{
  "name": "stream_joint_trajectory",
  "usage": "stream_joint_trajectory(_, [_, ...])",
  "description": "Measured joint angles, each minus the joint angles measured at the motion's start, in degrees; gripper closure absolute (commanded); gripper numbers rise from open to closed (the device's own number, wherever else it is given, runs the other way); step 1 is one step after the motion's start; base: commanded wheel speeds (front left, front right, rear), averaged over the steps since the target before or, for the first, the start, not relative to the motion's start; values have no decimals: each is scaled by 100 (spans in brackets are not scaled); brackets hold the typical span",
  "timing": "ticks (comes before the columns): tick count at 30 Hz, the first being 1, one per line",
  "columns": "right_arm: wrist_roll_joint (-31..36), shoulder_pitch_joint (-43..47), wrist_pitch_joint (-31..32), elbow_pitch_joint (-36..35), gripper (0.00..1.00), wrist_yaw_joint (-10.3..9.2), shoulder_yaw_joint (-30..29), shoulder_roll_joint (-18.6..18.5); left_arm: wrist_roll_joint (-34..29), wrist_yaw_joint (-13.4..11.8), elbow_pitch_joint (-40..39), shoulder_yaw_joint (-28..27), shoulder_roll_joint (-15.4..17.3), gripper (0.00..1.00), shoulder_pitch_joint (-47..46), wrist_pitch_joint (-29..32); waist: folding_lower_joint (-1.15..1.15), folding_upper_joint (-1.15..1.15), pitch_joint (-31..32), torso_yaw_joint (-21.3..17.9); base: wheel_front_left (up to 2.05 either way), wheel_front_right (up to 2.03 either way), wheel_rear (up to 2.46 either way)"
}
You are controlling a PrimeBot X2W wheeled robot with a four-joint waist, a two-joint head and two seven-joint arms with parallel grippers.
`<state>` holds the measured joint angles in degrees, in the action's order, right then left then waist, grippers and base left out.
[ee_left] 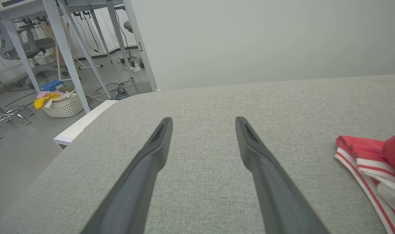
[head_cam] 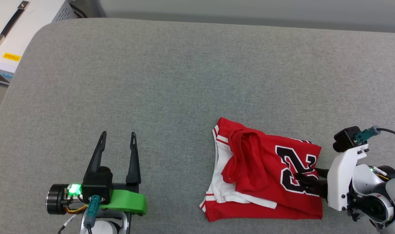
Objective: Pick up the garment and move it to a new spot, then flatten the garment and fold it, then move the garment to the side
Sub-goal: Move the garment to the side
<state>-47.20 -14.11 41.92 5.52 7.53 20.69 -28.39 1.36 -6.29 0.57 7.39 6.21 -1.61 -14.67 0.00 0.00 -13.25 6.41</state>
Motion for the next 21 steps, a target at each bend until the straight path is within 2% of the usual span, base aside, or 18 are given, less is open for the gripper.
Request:
stream_joint_trajectory(5, [14, -5, -94, 223, 0, -8, 468, -67, -8, 0, 12, 10, -13, 0, -45, 0, 0, 0, -131, 80, 0, 0, 0])
stream_joint_trajectory(13, [-13, -112, -485, 450, 0, -8, 827, -114, -8, -7, 31, 1, -34, 0, -92, 0, 0, 0, -215, 93, 0, 0, 0])
stream_joint_trajectory(14, [-7, -143, -557, 482, 56, -7, 891, -137, -8, -7, 35, 2, -40, 0, -96, 0, 0, 0, -218, 86, 0, 0, 0])
stream_joint_trajectory(15, [-4, -159, -634, 515, 100, -7, 937, -151, -8, -7, 42, 0, -43, 0, -100, 0, 0, 0, -217, 80, 0, 0, 0])
stream_joint_trajectory(21, [89, -277, -1218, 677, 100, 2, 1158, -170, -8, -8, 63, 5, -55, 0, -115, 1, 0, 0, -161, 53, 0, 0, 0])
